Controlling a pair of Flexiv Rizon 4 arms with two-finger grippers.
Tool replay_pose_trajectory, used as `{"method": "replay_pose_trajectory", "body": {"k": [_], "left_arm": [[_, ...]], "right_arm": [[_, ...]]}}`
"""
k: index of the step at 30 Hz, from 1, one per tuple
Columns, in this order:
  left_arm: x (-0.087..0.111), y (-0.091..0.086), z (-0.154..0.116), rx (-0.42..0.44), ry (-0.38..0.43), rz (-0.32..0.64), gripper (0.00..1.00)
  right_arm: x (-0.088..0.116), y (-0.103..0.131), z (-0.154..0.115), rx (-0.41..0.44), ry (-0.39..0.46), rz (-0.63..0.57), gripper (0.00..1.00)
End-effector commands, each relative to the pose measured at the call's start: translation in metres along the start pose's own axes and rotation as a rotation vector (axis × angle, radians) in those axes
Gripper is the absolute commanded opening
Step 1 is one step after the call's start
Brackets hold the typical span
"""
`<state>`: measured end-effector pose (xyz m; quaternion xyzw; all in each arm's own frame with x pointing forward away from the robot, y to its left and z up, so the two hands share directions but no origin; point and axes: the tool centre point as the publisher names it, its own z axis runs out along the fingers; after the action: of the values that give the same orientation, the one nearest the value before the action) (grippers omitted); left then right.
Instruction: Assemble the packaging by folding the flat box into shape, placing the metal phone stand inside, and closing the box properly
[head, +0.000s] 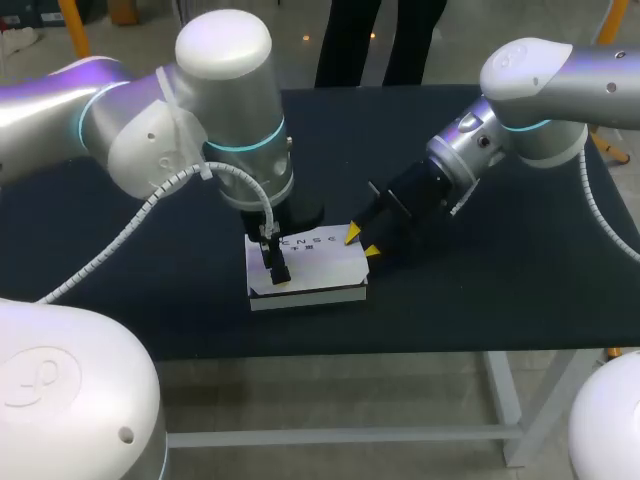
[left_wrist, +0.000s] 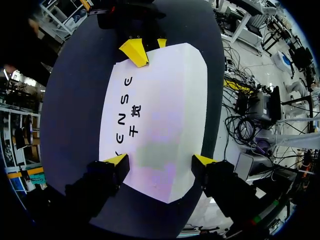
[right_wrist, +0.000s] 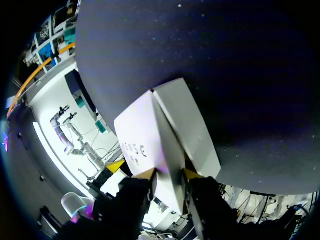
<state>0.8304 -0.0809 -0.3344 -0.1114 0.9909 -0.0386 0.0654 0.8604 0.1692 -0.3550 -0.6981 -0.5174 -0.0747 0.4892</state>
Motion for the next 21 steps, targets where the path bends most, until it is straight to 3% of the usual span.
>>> {"method": "replay_pose_trajectory", "body": {"k": [1,13,17,21], "left_arm": [[0.0026,0.0019,0.0010,0.009,-0.036,0.001,0.85],[0.0009,-0.0016,0.0028,-0.001,-0.135,0.016,0.80],[0.0006,-0.0024,0.0037,-0.010,-0.153,0.008,0.68],[0.0003,-0.0034,0.0045,-0.028,-0.183,-0.005,0.65]], "right_arm": [[-0.0005,0.0006,0.0010,0.001,0.000,0.000,0.36],[-0.0005,0.0006,0.0010,0.001,0.000,0.000,0.35],[-0.0005,0.0006,0.0010,0.001,0.000,0.000,0.35],[-0.0005,0.0006,0.0010,0.001,0.000,0.000,0.35]]}}
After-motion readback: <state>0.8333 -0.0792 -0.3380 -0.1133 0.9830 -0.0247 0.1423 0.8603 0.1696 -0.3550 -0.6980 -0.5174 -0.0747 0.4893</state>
